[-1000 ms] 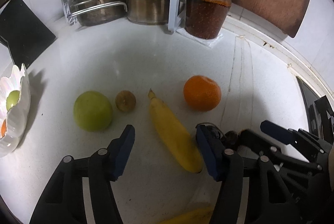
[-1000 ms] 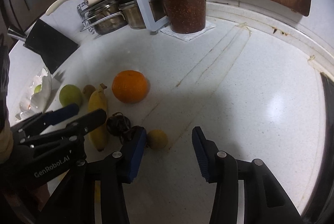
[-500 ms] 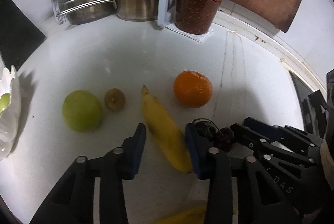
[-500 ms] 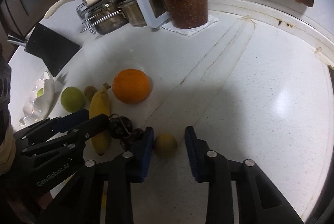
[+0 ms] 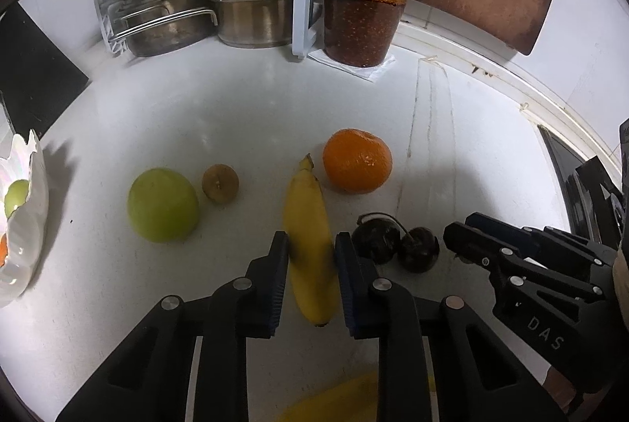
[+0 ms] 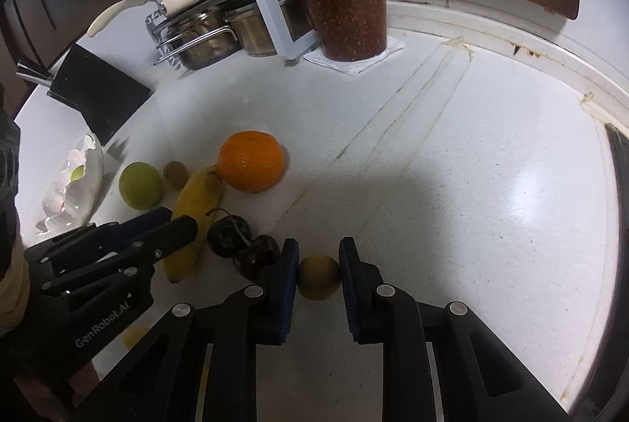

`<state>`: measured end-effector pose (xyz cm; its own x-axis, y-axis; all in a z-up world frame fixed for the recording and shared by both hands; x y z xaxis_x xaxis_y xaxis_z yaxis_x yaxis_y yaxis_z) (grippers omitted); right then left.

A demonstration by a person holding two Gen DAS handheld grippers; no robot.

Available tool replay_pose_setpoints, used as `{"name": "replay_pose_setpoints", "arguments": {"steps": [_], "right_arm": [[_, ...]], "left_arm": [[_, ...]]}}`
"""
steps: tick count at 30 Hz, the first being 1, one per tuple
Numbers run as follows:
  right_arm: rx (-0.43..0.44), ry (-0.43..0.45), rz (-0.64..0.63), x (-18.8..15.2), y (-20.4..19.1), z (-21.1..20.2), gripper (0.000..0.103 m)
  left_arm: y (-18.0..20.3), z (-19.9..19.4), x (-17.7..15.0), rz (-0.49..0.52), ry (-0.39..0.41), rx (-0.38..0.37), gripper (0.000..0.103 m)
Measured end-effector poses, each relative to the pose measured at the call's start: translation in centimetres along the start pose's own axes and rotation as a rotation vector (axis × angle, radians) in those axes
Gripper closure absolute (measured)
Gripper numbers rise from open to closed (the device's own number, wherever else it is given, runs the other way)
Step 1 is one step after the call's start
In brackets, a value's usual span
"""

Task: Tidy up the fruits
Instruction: 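Grasp the yellow banana with the left tool while the right tool grasps the small round fruit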

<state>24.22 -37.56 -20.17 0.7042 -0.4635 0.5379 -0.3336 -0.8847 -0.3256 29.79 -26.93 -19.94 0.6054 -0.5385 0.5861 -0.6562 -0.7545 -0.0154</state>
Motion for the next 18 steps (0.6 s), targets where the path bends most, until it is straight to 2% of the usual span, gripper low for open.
{"name": "replay_pose_setpoints", "arguments": {"steps": [11, 18], "right_arm": [[0.002, 0.004, 0.002, -0.3, -0.3, -0.5, 0.080], [-0.002, 0.004, 0.008, -0.2, -0.2, -0.5, 0.080]], "left_arm": [[0.7, 0.9, -0.1, 0.045, -0.051, -0.001, 0.074], [0.9, 1.6, -0.1, 0.060, -0.053, 0.012, 0.074]]}}
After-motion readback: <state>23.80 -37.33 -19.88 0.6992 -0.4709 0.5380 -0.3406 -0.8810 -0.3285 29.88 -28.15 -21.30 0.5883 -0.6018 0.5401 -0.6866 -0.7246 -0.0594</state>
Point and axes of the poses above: each gripper's, at about its wrist camera, not at the fingertips, and z roughly the way its jaws point, y to its right, x to its top, the point moved 9 cm from there along z, roughly the way its jaws point, and after that the axes turned 9 degrees about z, right-handed, at the moved point
